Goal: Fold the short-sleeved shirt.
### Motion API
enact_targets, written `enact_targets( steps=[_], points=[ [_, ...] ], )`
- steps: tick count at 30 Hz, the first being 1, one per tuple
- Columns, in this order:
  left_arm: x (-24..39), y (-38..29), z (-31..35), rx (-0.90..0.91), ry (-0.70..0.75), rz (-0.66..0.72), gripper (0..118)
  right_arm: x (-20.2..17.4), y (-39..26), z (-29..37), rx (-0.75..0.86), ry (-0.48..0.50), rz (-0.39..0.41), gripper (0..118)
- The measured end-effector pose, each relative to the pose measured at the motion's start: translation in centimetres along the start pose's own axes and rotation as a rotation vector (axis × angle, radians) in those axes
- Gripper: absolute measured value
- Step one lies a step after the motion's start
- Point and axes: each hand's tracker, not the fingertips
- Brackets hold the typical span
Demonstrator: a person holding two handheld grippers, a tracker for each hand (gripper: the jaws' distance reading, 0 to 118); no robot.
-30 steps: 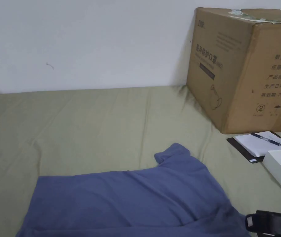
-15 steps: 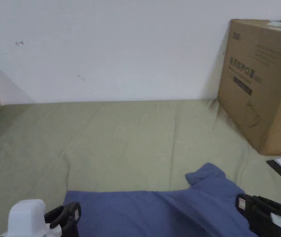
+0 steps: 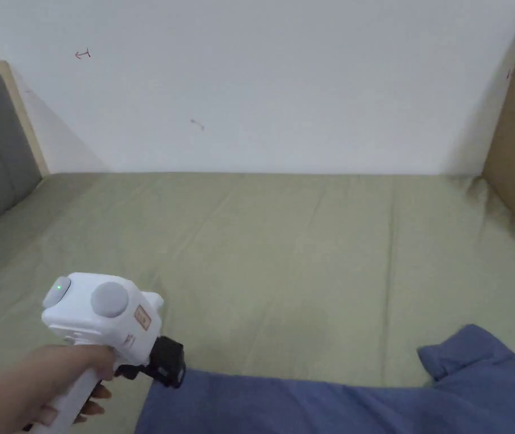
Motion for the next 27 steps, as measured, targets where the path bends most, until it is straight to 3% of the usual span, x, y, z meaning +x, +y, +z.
enact_targets(
  steps=[7,9,11,13,14,15,16,19,22,24,27],
  points=[
    [-0.7,0.6,-6.2,-0.036,-0.019,0.137,114,0.4,-0.2,-3.5,-0.093,-0.019,0.030,0],
    [0.0,0.5,-6.1,-0.038,0.017,0.078,113,0.3,-0.4,-4.1,-0.102,-0.020,0.028,0],
    [1.3,0.3,-5.2,0.004,0.075,0.038,104,0.0,-0.5,-4.4,-0.115,-0.018,0.030,0],
    [2.3,-0.3,-3.8,0.054,0.089,-0.010,76,-0.3,-0.6,-4.6,-0.117,-0.013,0.036,0],
    [2.6,-0.8,-3.2,0.080,0.084,-0.024,56,-0.5,-0.7,-4.6,-0.116,-0.008,0.039,0],
    [2.8,-1.1,-2.8,0.083,0.050,-0.026,20,-0.7,-0.7,-4.5,-0.111,-0.005,0.039,0],
    [2.9,-1.5,-2.6,0.081,0.010,-0.027,1,-0.8,-0.5,-4.3,-0.090,0.002,0.036,0],
    [2.2,-2.0,-1.7,0.164,0.072,-0.046,1,-0.4,1.7,-3.3,0.024,0.065,0.002,0],
    [1.7,-2.4,0.2,0.237,0.028,-0.007,1,1.3,7.3,-3.2,0.106,0.073,0.002,0],
    [1.8,-3.2,1.2,0.211,-0.054,0.045,1,2.9,11.9,-5.0,0.042,0.040,-0.006,0],
    [2.0,-3.9,3.1,0.253,-0.060,0.029,1,6.2,16.8,-10.9,-0.212,-0.005,-0.057,0]
  ],
)
